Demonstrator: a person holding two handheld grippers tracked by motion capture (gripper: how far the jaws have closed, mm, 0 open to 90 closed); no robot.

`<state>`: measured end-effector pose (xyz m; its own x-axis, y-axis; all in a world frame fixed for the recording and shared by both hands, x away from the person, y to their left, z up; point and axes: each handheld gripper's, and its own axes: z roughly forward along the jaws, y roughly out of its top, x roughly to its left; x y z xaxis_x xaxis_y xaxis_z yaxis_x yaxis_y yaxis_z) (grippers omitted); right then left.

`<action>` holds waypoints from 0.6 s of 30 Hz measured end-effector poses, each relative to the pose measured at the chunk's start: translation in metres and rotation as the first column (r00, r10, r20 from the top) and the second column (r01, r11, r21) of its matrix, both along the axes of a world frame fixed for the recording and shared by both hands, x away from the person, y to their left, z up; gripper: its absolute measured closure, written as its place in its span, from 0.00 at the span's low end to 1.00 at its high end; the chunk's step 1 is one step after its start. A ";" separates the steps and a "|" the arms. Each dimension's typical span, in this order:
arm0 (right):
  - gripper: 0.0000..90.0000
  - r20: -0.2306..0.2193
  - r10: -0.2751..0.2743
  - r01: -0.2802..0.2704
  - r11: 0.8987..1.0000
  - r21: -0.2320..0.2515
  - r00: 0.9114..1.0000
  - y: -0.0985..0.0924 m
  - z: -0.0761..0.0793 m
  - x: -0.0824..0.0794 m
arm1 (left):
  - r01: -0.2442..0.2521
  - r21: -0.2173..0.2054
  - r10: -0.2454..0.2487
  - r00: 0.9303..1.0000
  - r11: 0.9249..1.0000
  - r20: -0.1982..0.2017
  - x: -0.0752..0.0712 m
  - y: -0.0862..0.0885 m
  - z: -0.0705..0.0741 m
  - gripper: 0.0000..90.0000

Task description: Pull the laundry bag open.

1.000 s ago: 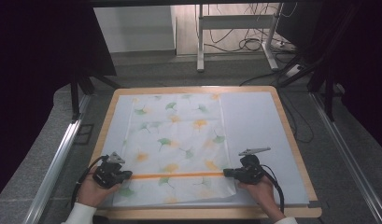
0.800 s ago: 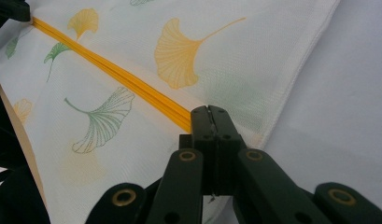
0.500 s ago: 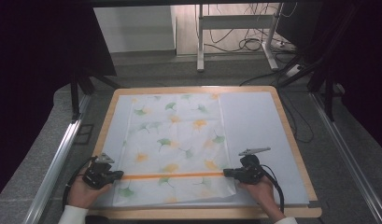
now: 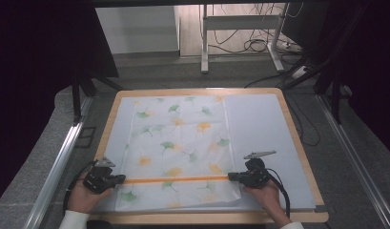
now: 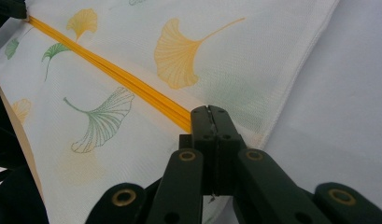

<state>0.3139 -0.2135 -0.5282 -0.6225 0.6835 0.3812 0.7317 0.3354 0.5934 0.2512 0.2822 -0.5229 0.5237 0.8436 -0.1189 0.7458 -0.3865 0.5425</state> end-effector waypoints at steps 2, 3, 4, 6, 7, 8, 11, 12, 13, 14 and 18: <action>1.00 0.000 0.000 0.000 1.000 -0.001 1.000 0.000 0.000 0.000 | 0.013 0.005 -0.013 1.000 1.000 0.015 0.000 -0.001 -0.001 0.99; 1.00 0.004 0.004 -0.004 1.000 -0.003 1.000 0.000 0.000 0.000 | 0.015 0.002 -0.015 1.000 1.000 0.022 0.000 0.000 -0.001 0.98; 1.00 0.010 0.007 -0.007 1.000 -0.005 1.000 0.000 0.000 -0.001 | 0.015 0.001 -0.015 0.999 1.000 0.033 -0.001 0.000 -0.001 0.98; 0.99 0.035 0.014 -0.013 1.000 -0.015 0.999 0.002 0.001 -0.002 | 0.015 0.001 -0.015 0.997 1.000 0.082 -0.002 -0.001 0.000 0.95; 0.99 0.046 0.020 -0.019 1.000 -0.018 0.999 0.003 0.001 -0.003 | 0.008 -0.002 -0.008 0.994 1.000 0.110 -0.003 -0.001 0.001 0.93; 0.99 0.057 0.025 -0.024 1.000 -0.016 0.998 0.003 0.002 -0.003 | 0.003 -0.018 0.000 0.991 1.000 0.134 -0.003 -0.001 0.003 0.89; 0.99 0.092 0.032 -0.033 0.999 0.007 0.995 0.003 0.007 -0.005 | -0.001 -0.066 0.015 0.980 0.998 0.199 -0.006 -0.001 0.008 0.83; 0.99 0.108 0.034 -0.035 0.999 0.009 0.994 0.003 0.010 -0.006 | -0.008 -0.074 0.025 0.975 0.997 0.221 -0.006 -0.001 0.010 0.81; 0.99 0.130 0.032 -0.034 0.999 0.012 0.991 0.002 0.012 -0.008 | -0.017 -0.085 0.037 0.970 0.996 0.239 -0.007 -0.002 0.011 0.79; 0.99 0.151 0.032 -0.034 0.999 0.015 0.988 0.000 0.014 -0.009 | -0.028 -0.097 0.053 0.965 0.995 0.256 -0.007 -0.002 0.012 0.77; 0.84 0.232 0.021 -0.026 1.000 0.015 0.972 -0.011 0.022 -0.015 | -0.072 -0.149 0.111 0.955 0.986 0.275 -0.006 0.001 0.014 0.67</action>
<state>0.2986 -0.2245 -0.5059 -0.7111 0.6620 0.2366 0.5655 0.3387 0.7520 0.2450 0.2828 -0.5085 0.4737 0.8756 -0.0947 0.5837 -0.2316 0.7782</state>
